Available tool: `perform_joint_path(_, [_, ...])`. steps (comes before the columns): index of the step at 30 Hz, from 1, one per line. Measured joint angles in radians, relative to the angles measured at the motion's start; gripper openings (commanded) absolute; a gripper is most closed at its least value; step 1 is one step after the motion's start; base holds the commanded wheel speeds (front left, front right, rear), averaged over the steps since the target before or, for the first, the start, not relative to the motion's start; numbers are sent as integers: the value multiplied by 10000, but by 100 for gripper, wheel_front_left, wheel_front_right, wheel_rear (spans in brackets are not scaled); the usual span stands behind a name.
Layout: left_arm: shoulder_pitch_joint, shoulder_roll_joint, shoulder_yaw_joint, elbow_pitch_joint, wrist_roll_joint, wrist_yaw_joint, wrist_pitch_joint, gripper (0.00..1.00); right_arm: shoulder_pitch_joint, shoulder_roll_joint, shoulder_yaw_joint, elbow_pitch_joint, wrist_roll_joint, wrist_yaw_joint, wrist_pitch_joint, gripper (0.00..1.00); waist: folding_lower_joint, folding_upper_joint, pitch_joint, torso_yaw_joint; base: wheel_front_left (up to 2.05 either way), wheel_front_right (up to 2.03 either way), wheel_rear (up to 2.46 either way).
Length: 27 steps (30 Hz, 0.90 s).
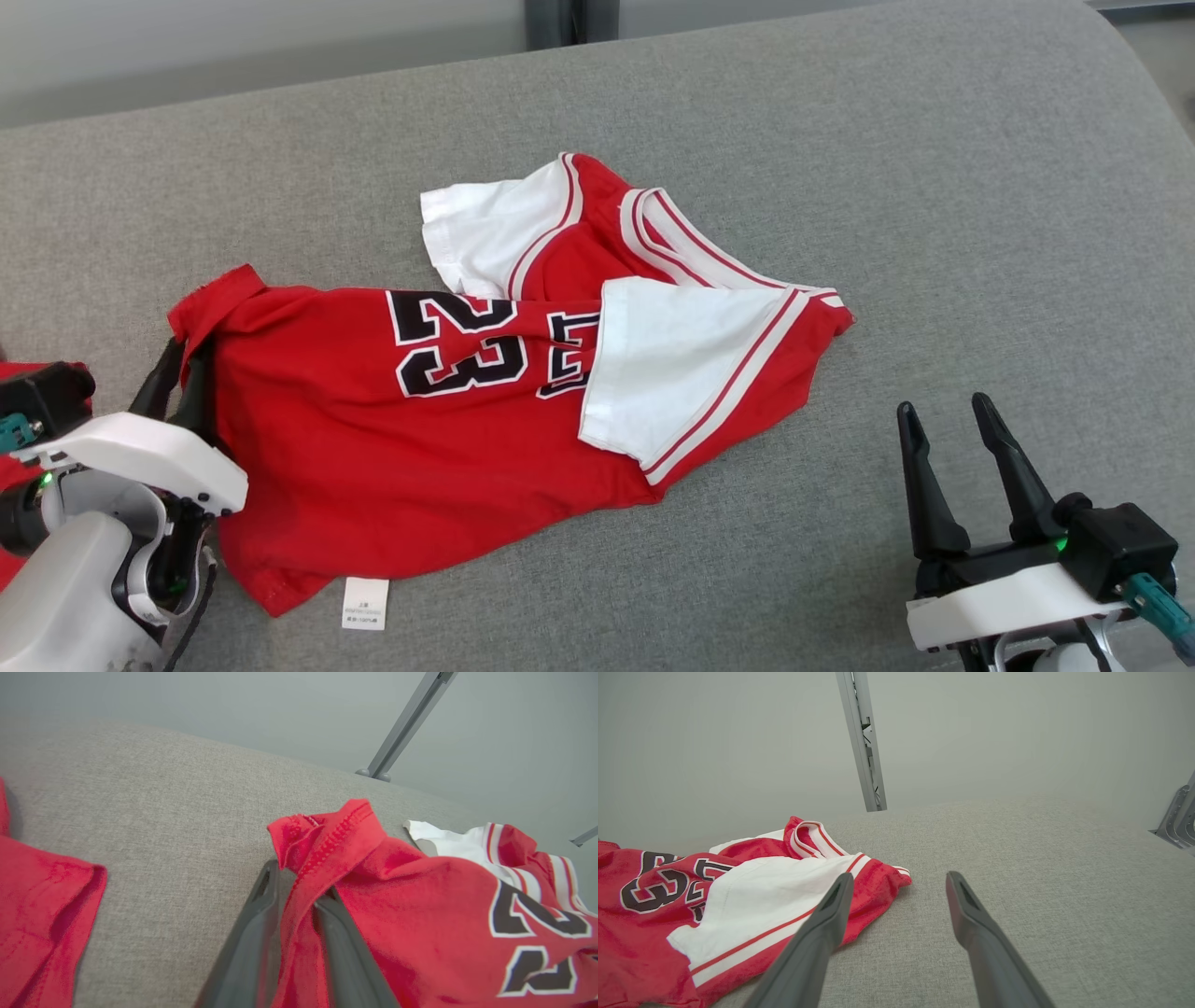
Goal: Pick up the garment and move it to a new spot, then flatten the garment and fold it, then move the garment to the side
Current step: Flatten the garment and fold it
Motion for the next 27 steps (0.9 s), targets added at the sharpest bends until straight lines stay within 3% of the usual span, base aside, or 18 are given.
perform_joint_path(7, [1424, 167, 909, -1444, 899, 727, -454, 100, 207, -2, -441, -349, -462, 0, -2, 100, 0, 0, -501, 171, 0, 0, 0])
perform_joint_path(9, [1940, 19, 1726, -2483, 1753, 1035, -476, 100, 210, -4, -594, -516, -564, 0, 0, 100, 0, 0, -623, 331, 0, 0, 0])
perform_joint_path(11, [2586, -389, 1910, -3455, 2541, 1081, -499, 100, 220, -2, -652, -593, -652, 0, 0, 100, 0, 0, -749, 518, 0, 0, 0])
perform_joint_path(14, [3308, -1292, 1333, -4259, 3173, 815, -485, 100, 248, 0, -662, -585, -836, -2, 0, 100, 1, 0, -940, 782, 0, 0, 0])
perform_joint_path(18, [2990, -2107, 305, -4401, 3321, 238, -228, 100, 215, 0, -546, -581, -894, 0, 0, 100, 0, 0, -1080, 922, 0, 0, 0])
perform_joint_path(24, [1768, -3177, -426, -3037, 2554, -558, 1116, 100, 43, -4, -217, -589, -771, 0, 0, 100, 1, 0, -882, 398, 0, 0, 0])
perform_joint_path(27, [1126, -3269, -650, -2155, 2502, -807, 1751, 100, 18, 0, -92, -570, -596, 0, 0, 100, 0, 0, -735, -54, 0, 0, 0])
